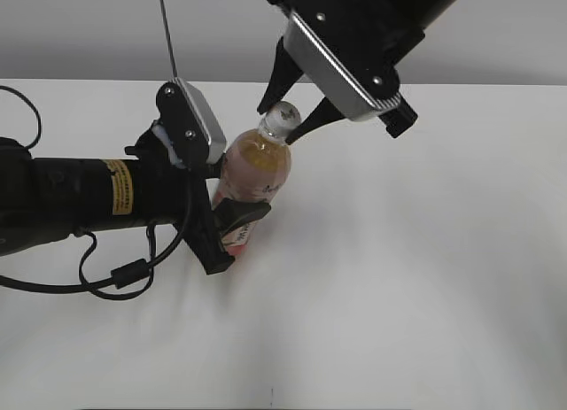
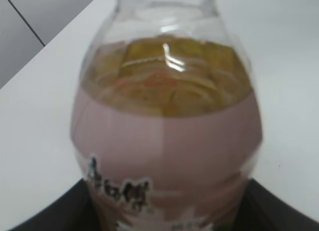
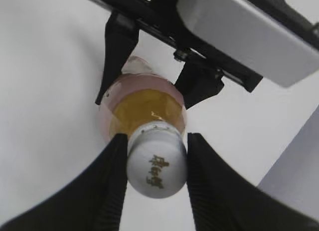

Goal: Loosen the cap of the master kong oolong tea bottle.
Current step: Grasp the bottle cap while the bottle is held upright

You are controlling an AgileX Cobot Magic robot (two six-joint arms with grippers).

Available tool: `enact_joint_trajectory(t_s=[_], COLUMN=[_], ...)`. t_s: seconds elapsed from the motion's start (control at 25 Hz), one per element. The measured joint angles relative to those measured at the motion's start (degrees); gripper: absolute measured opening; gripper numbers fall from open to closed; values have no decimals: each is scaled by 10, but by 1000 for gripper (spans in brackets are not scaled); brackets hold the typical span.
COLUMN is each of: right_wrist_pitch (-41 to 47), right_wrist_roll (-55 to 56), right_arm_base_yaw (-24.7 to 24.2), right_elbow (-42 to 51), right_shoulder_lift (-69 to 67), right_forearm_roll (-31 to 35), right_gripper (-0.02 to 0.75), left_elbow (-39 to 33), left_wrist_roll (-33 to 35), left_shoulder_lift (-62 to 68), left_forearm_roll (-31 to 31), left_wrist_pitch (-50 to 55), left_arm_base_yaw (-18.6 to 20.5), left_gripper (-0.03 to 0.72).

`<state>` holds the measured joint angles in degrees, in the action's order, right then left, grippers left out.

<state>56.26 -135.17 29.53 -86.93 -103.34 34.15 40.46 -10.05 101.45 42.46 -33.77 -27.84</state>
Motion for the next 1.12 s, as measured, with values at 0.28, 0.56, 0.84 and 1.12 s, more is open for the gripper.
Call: enact_joint_trajectory(t_s=[0.28,0.56,0.84,1.12], right_wrist_pitch=[3,3,4,13], right_wrist_roll=[-95,1,349,707], right_arm_base_yaw=[0,-12,-76,-102], right_elbow=[0,0,-1,-1], right_shoulder_lift=[15,82,89,-19], right_forearm_roll=[-3,-6,-50,-109], right_gripper=[275,274,274,274], left_elbow=[0,0,-1,-15], left_wrist_roll=[0,4,-42,-48], left_shoulder_lift=[0,0,11,73], left_forearm_roll=[-1,-26,-61,-84], left_wrist_pitch=[-16,-49,-166,-280], left_arm_base_yaw=[0,-2,-2,-2], left_gripper=[389,389,389,389])
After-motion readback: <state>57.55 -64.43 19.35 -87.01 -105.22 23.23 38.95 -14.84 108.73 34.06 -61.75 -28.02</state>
